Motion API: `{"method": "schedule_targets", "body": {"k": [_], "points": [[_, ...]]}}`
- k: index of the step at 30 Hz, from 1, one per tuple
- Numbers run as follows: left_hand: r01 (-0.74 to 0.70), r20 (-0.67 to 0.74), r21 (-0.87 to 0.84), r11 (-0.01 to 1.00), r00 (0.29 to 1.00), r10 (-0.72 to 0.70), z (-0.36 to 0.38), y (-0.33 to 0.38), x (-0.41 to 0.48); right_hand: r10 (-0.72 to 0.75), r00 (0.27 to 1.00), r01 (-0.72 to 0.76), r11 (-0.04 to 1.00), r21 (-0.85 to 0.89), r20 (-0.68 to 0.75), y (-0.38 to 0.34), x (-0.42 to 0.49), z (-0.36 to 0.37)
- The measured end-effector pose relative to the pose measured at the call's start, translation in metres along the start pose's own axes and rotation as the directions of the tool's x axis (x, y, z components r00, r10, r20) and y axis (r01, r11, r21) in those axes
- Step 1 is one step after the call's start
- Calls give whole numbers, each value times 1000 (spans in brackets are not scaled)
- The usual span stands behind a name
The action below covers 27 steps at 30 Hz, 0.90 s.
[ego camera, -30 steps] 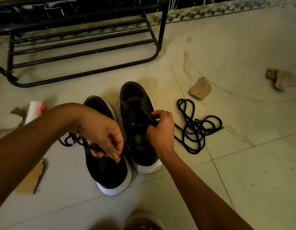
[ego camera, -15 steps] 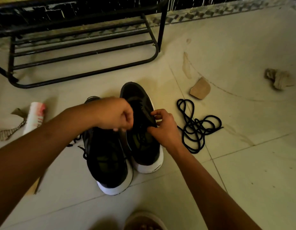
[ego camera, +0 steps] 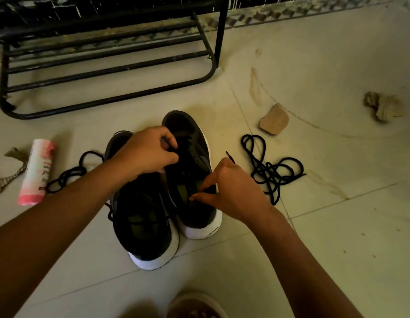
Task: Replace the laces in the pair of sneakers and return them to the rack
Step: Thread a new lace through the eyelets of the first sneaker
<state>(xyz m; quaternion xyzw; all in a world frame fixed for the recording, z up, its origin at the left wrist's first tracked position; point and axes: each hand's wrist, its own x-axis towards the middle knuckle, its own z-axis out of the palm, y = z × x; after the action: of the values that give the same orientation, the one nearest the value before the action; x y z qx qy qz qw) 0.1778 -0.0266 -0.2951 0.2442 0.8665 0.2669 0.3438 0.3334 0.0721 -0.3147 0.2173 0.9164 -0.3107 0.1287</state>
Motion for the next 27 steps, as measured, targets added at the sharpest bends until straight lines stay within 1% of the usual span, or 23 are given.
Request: {"method": "schedule_targets", "body": {"k": [3,6,9,11,13,15,17,21,22,23,25,27], "points": [[-4,-6,0,1000,1000,4,0,-3,0,-7,999,7,1000,-3,54,-3,2,-5],[-49,-20,154,987,998,52,2,-1,-2,-1,999,-1,998,57,39,-1,5,-3],[-95,-62,307,947,991,119,13,4,-5,10,1000,-12,995,102,24,3,7,2],[-86,-92,405,910,987,134,20,6,-4,-8,1000,6,993,117,19,6,8,4],[-60,-95,459,886,989,116,23,6,-4,-19,999,15,992,128,36,8,9,3],[-56,-94,472,880,989,113,23,3,-4,-38,997,29,989,142,66,10,11,2],[-77,-90,451,889,987,132,21,-1,-5,-68,994,54,986,155,85,12,14,1],[-103,-47,325,940,991,125,13,-7,-4,-69,995,59,988,140,69,15,16,2],[-101,-43,316,943,992,121,12,-8,-4,-69,995,56,985,165,76,15,15,1],[-98,-51,342,935,991,122,12,-8,-3,-77,993,57,974,218,84,16,14,0],[-85,-83,454,887,987,137,16,-5,-2,-107,989,67,938,340,101,17,11,-6],[-75,-104,545,835,982,156,22,0,-2,-123,984,68,925,373,126,19,8,-13]]}}
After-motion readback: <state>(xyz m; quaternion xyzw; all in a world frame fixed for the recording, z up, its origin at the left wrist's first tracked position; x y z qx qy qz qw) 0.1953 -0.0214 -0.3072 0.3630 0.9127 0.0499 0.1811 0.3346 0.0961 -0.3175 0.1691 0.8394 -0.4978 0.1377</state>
